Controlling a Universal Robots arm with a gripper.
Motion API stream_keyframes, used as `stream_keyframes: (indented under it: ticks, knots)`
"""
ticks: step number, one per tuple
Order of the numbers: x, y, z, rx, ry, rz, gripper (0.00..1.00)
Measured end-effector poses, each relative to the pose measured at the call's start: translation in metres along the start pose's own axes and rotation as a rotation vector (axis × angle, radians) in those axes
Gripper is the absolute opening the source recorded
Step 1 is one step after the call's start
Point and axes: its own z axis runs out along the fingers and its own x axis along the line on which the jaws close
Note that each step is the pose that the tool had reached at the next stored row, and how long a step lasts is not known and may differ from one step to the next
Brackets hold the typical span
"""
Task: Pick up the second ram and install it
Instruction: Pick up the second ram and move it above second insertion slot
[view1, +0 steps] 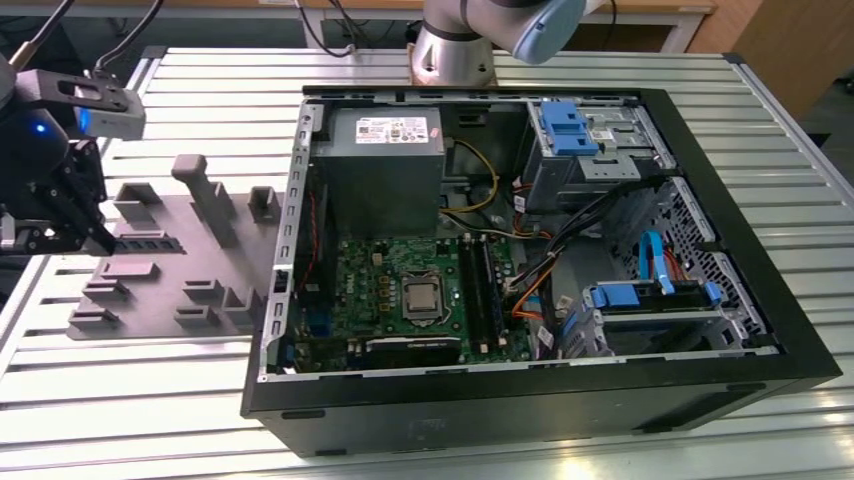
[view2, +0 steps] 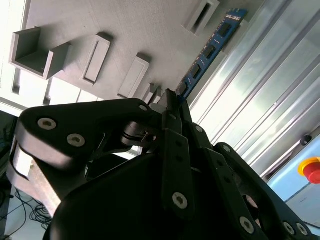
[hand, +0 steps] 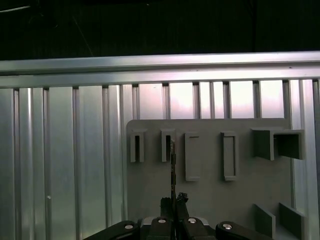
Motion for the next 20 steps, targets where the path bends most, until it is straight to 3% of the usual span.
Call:
stream_keyframes:
  ticks: [20]
  knots:
    - [-0.0002, 0.0001, -0.0096, 0.0002, -0.0001, 0.0, 0.14]
